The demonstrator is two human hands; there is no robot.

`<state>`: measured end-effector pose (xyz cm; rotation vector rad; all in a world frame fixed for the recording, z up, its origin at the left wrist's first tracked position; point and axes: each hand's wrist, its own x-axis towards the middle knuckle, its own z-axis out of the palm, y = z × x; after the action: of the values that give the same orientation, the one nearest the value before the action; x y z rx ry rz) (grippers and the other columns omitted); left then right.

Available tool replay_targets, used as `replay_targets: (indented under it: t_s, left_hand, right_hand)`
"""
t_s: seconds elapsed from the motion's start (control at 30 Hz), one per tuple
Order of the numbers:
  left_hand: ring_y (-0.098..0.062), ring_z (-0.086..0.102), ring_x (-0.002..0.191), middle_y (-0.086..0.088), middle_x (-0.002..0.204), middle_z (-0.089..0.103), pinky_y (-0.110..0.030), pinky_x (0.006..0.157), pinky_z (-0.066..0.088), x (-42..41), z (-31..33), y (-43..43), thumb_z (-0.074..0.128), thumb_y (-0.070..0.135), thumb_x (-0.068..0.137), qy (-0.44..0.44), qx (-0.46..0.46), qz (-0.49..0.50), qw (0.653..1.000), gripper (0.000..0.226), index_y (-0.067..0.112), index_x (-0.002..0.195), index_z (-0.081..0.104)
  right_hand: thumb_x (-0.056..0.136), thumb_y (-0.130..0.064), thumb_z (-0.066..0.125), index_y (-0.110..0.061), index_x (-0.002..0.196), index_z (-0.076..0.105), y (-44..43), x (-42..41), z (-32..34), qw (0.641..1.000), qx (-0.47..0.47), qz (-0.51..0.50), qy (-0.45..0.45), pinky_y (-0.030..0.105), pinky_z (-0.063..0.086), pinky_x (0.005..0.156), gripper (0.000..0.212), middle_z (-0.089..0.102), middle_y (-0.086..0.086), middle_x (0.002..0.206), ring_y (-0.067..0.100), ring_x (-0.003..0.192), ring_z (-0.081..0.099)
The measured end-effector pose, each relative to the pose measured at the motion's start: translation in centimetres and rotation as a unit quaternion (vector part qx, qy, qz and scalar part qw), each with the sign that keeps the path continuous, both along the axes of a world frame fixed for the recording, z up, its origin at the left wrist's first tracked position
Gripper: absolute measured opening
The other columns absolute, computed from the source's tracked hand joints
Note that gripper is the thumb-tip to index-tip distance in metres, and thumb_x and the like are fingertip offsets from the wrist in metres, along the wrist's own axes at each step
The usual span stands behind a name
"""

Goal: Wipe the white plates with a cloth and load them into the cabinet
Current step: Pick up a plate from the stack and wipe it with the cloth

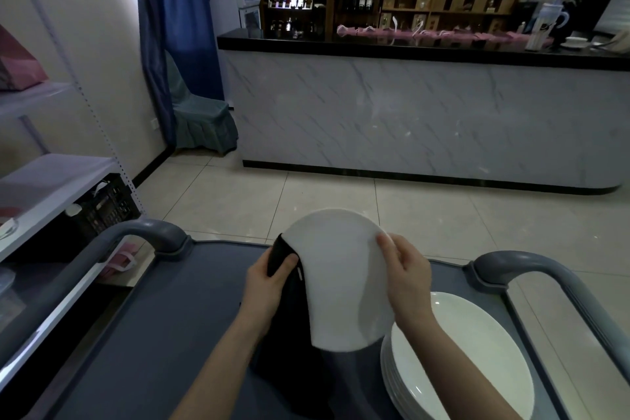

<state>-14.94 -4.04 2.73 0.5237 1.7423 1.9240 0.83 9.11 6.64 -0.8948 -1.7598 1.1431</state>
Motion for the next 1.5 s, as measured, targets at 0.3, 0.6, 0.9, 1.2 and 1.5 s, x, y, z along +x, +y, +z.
replay_targets:
  t_s: [0.3, 0.6, 0.9, 1.2, 1.5]
  left_hand:
    - [-0.008, 0.061, 0.070, 0.002, 0.076, 0.070, -0.022, 0.065, 0.049, -1.4, 1.9, -0.1, 0.073, 0.017, 0.085, 0.158, -0.035, -0.083, 0.983, 0.005, 0.013, 0.088, 0.071]
    - [-0.008, 0.061, 0.068, 0.001, 0.074, 0.068, -0.020, 0.063, 0.047, -1.3, 1.8, 0.3, 0.070, 0.013, 0.088, 0.110, -0.026, -0.045, 0.993, 0.002, 0.011, 0.088, 0.070]
    - [-0.005, 0.066, 0.070, 0.004, 0.078, 0.074, -0.016, 0.063, 0.050, -0.7, 1.2, -0.5, 0.071, 0.009, 0.087, 0.097, -0.022, -0.038, 0.994, 0.008, 0.018, 0.086, 0.072]
    - [-0.003, 0.059, 0.067, 0.000, 0.074, 0.070, -0.023, 0.064, 0.048, -1.1, 2.2, 0.2, 0.076, 0.014, 0.083, 0.213, -0.072, -0.083, 0.971, 0.007, 0.017, 0.086, 0.071]
    - [-0.009, 0.071, 0.083, 0.003, 0.091, 0.077, -0.018, 0.065, 0.053, 0.3, -0.6, -0.8, 0.068, 0.015, 0.090, 0.007, 0.012, 0.055, 0.998, 0.011, 0.021, 0.098, 0.072]
  right_hand:
    - [0.088, -0.048, 0.065, -0.041, 0.088, 0.060, 2.8, 0.3, 1.7, 0.953, 0.074, 0.230, -0.184, 0.013, 0.046, 0.058, 0.009, 0.069, -0.013, 0.078, -0.002, 0.070, 0.061]
    - [0.094, -0.036, 0.063, -0.013, 0.063, 0.056, 1.4, -0.3, 0.3, 0.990, 0.035, 0.124, -0.063, 0.020, 0.029, 0.052, 0.039, 0.045, -0.010, 0.055, 0.004, 0.053, 0.038]
    - [0.089, -0.046, 0.060, -0.019, 0.064, 0.058, 1.8, 0.2, 0.1, 0.993, 0.016, 0.108, -0.050, 0.018, 0.032, 0.052, 0.037, 0.049, -0.011, 0.056, 0.002, 0.053, 0.041]
    - [0.094, -0.032, 0.064, -0.027, 0.059, 0.057, 1.9, -0.7, 2.1, 0.966, 0.082, 0.214, -0.117, 0.017, 0.031, 0.052, 0.036, 0.049, -0.015, 0.054, 0.000, 0.054, 0.042]
    - [0.093, -0.042, 0.061, -0.018, 0.068, 0.060, 0.7, -0.2, -1.1, 0.996, -0.054, 0.063, -0.036, 0.022, 0.037, 0.056, 0.035, 0.055, -0.013, 0.060, 0.001, 0.055, 0.046]
